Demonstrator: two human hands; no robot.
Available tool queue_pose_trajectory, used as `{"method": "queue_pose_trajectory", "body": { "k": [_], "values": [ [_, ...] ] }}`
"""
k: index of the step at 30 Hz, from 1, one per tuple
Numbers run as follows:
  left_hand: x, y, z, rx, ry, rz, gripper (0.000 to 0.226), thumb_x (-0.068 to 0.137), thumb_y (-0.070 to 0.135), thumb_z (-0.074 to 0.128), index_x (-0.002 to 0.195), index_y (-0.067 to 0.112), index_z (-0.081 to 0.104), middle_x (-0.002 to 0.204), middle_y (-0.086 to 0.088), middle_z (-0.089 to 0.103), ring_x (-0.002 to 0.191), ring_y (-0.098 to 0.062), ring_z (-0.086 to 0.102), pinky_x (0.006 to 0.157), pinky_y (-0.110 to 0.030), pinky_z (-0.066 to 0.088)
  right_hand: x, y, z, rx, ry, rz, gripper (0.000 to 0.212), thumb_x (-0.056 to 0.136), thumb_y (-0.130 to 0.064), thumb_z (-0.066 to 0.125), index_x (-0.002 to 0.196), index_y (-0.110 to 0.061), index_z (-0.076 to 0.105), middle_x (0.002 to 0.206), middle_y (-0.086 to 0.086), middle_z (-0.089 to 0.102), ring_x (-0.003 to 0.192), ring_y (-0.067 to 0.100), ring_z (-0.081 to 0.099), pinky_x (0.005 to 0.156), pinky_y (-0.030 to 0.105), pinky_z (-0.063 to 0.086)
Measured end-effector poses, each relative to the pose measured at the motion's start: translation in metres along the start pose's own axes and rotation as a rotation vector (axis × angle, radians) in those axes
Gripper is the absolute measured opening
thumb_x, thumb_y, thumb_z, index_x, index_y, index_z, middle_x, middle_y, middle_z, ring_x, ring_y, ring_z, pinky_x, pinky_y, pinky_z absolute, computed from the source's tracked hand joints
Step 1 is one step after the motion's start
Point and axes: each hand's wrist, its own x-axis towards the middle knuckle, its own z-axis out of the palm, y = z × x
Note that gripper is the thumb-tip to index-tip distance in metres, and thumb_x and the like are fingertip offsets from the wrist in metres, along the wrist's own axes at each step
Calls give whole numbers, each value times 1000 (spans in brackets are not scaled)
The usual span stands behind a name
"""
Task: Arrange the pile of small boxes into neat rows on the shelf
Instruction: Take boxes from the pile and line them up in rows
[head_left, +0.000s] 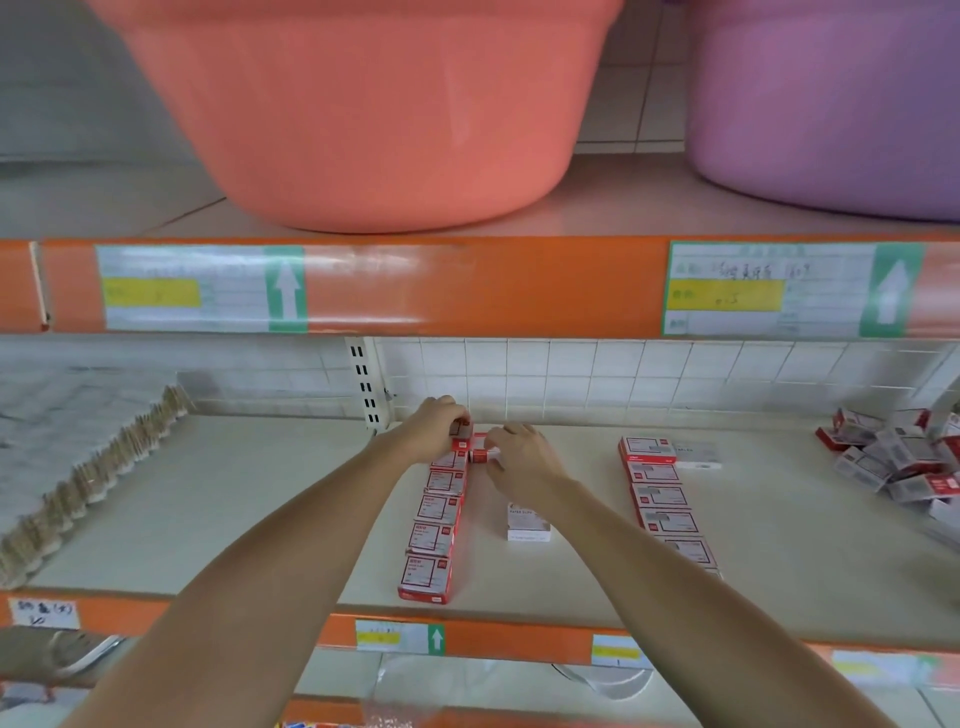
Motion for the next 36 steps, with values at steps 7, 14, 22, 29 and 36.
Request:
{"method": "queue_pose_trajectory", "body": {
  "k": [7,14,22,29,36],
  "values": [
    [-10,11,2,61,72,-61,41,81,-10,53,110,17,65,113,-1,55,107,-24,54,87,-41,49,-4,0,-5,5,3,-6,34,93,-22,51,125,-19,59,129,1,55,124,22,46,104,35,39],
    [-22,36,-3,66,86,-2,54,93,13,54,146,16,41,148,-4,43,134,-24,39,107,-41,37,-20,13,-11,14,29,-8,35,91,-19,53,126,-15,58,130,2,55,124,24,46,104,34,37],
    [-26,112,3,121,71,153,60,96,52,52,145,19,42,144,-2,51,130,-24,46,103,-42,43,-62,65,-52,-30,59,131,52,97,-40,50,144,-21,41,144,0,45,132,24,42,111,39,34],
    [-22,197,18,27,31,276,53,97,48,52,142,20,46,139,-4,54,123,-26,53,93,-38,46,-118,130,-90,-67,111,297,54,96,-38,53,144,-17,42,146,2,45,134,26,42,112,41,30],
    [2,281,41,53,-1,394,56,95,51,53,142,21,45,141,-3,53,127,-25,50,98,-40,45,-177,187,-119,-61,195,412,52,95,-37,55,141,-16,45,143,5,48,127,29,48,106,40,37]
  ]
}}
